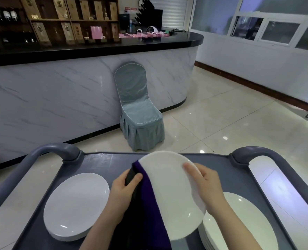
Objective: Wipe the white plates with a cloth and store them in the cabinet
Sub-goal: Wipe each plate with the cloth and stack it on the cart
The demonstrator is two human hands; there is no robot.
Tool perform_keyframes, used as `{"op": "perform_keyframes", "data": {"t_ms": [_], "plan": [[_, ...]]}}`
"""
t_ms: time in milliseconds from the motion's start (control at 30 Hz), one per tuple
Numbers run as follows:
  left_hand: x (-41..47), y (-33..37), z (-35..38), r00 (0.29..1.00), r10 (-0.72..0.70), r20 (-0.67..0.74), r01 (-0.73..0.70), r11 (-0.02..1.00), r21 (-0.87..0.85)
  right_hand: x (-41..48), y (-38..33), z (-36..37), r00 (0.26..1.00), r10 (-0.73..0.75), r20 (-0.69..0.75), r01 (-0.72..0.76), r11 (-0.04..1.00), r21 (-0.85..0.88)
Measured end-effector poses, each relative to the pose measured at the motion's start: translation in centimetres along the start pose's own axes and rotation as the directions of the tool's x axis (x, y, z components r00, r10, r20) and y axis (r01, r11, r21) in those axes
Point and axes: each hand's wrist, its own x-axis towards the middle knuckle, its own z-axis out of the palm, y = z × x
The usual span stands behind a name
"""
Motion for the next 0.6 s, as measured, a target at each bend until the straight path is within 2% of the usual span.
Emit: {"op": "perform_keyframes", "data": {"t_ms": [67,133,233,333,400,433,500,533,600], "plan": [[-0.1,-0.7,-0.2,0.996,-0.087,-0.032,0.086,0.996,-0.039,-0.5,0.8,0.7,0.991,0.109,-0.074,-0.101,0.988,0.114],[0.1,-1.0,-0.9,0.997,-0.078,-0.027,0.08,0.996,0.043,-0.9,1.3,1.1,0.994,0.1,-0.044,-0.098,0.994,0.041],[0.9,0.2,-1.7,0.993,0.026,0.118,-0.046,0.985,0.169,-0.4,0.8,0.7,0.994,0.013,0.11,-0.005,0.997,-0.074],[1.3,1.3,-1.1,0.948,0.057,0.314,-0.158,0.939,0.307,0.0,-0.1,1.3,0.936,-0.049,0.348,0.141,0.959,-0.244],[1.2,1.6,-0.5,0.937,0.058,0.344,-0.178,0.928,0.328,0.2,-0.6,1.3,0.92,-0.073,0.385,0.189,0.944,-0.272],[1.0,1.6,-0.5,0.952,0.067,0.297,-0.154,0.947,0.282,0.4,-0.7,1.0,0.936,-0.092,0.341,0.188,0.947,-0.261],[0.7,1.2,-0.5,0.995,0.04,0.087,-0.05,0.993,0.11,0.4,-0.6,0.7,0.988,-0.088,0.125,0.108,0.981,-0.163],[0.5,0.8,-0.2,0.999,-0.022,-0.03,0.021,0.999,-0.032,0.1,-0.4,1.0,0.999,-0.029,-0.02,0.028,0.999,-0.04],[-0.1,0.1,0.9,0.968,-0.17,-0.182,0.119,0.958,-0.262,-0.8,0.3,2.7,0.953,0.194,-0.232,-0.12,0.946,0.301]]}}
